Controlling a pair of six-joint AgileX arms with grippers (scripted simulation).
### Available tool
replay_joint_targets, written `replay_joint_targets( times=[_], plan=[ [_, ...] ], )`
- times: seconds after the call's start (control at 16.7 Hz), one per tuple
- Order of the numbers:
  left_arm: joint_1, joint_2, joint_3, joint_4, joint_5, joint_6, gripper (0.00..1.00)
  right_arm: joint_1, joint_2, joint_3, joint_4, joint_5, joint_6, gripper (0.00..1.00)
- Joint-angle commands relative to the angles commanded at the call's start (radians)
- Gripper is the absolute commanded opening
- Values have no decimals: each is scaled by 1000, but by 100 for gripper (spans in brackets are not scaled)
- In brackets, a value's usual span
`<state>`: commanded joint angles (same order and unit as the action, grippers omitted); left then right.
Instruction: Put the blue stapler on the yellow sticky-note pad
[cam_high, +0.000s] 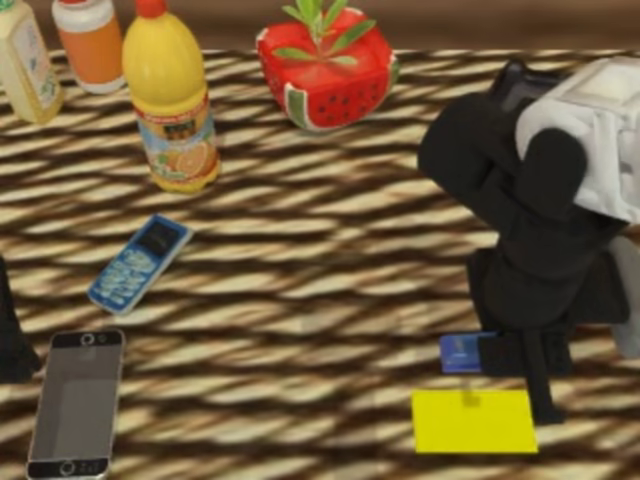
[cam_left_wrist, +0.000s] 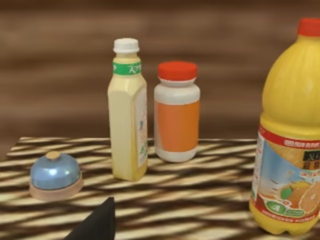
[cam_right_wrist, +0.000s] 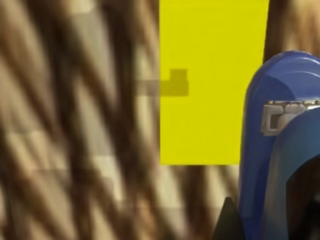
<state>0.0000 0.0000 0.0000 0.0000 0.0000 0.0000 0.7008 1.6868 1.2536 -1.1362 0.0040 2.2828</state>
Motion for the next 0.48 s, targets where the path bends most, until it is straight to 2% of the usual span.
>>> replay_joint_targets(
  times=[0.3,0.48],
  plan=[
    [0,0,0,0,0,0,100,-4,9,-9,14,0,-1,0],
    [0,0,0,0,0,0,100,-4,43,-70,111,1,-2,0]
  ],
)
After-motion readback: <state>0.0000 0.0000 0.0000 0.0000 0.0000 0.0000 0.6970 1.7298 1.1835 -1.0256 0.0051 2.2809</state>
